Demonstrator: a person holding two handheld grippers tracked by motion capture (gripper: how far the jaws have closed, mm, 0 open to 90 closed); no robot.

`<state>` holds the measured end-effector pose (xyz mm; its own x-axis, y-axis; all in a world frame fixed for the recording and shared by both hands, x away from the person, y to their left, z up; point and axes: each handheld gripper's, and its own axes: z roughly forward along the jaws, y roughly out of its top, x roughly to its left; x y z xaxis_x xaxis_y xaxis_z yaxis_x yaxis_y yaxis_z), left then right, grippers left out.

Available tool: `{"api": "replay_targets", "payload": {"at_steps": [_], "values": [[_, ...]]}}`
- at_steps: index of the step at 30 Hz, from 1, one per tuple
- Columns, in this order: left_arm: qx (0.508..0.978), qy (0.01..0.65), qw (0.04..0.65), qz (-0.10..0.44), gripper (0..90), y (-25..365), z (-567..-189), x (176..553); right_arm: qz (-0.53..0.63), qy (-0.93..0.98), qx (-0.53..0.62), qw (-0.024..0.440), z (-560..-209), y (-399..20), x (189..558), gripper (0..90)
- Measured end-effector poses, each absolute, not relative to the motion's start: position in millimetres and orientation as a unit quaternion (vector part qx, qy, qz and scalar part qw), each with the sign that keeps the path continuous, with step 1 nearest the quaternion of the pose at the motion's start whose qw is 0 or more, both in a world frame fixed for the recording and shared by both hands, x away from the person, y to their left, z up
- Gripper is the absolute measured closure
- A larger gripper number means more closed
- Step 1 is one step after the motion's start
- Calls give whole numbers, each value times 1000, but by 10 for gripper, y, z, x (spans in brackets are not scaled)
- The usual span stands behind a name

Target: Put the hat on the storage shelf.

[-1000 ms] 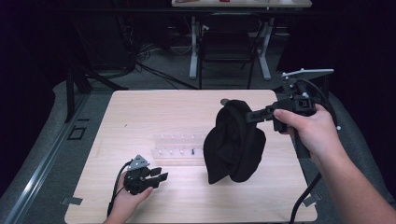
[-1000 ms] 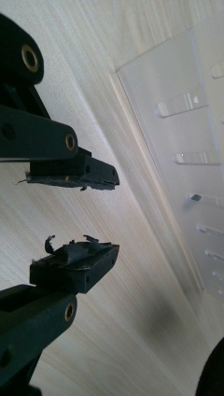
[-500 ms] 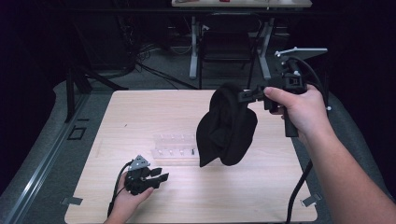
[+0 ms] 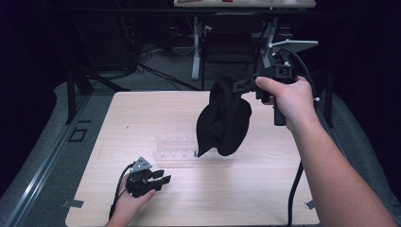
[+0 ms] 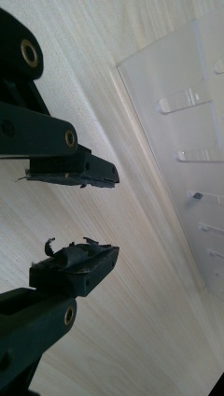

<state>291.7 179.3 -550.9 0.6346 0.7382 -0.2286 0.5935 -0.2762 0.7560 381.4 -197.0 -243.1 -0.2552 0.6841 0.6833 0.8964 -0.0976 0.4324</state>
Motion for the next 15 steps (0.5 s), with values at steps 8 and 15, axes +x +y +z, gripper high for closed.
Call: {"api": "replay_targets", "payload": {"at_steps": [8,15], "values": [[794,420,432,81,586,1799,-5502,2919,-433,-659,-602,124,-2536,-1838,3938,885],[794,417,434,84,585,1802,-5493,2915,-426,-659,-607,124,-2660,-1761,4014,885]]}}
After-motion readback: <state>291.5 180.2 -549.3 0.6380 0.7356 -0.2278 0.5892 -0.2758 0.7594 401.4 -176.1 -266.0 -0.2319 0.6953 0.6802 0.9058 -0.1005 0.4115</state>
